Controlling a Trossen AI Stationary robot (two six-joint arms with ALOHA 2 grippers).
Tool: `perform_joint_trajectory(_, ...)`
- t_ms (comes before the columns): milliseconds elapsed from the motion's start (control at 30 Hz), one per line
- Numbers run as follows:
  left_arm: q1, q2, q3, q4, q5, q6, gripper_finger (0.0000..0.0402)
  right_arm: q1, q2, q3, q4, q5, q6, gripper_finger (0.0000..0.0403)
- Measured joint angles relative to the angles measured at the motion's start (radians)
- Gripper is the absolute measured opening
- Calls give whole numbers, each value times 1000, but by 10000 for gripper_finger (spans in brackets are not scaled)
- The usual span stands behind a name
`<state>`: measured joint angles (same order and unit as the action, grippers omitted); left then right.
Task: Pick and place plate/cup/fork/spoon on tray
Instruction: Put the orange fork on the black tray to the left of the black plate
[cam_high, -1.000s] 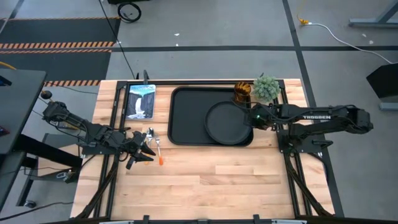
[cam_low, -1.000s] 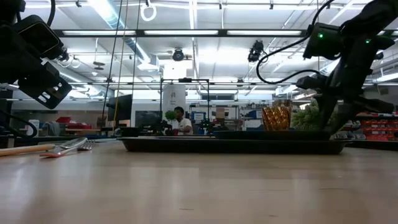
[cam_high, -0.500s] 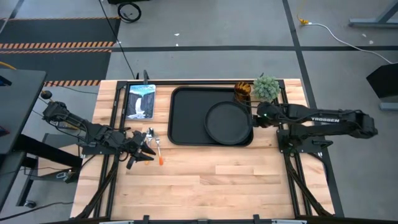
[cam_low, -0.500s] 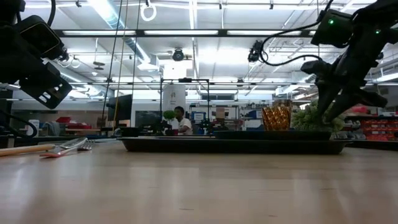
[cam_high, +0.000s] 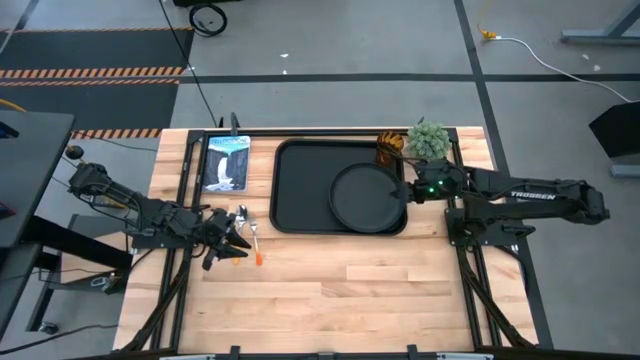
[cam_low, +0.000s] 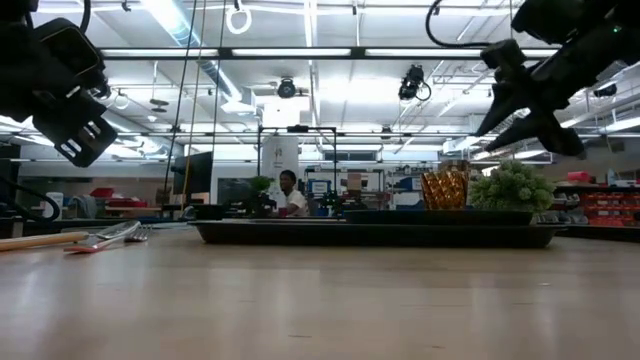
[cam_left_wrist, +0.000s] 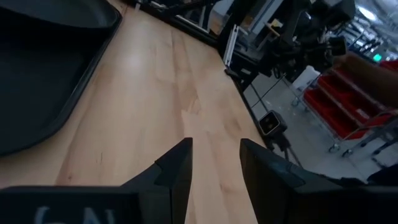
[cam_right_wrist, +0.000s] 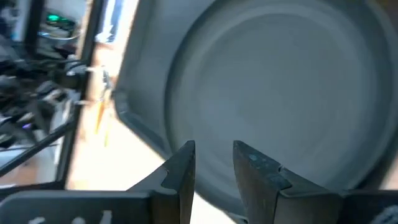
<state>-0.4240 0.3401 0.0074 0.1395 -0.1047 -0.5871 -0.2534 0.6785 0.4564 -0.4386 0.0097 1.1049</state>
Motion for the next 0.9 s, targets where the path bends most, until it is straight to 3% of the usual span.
perform_joint_trajectory(900,0,0,0,6,-14,-109,142,239,3,0,110,140,15,114)
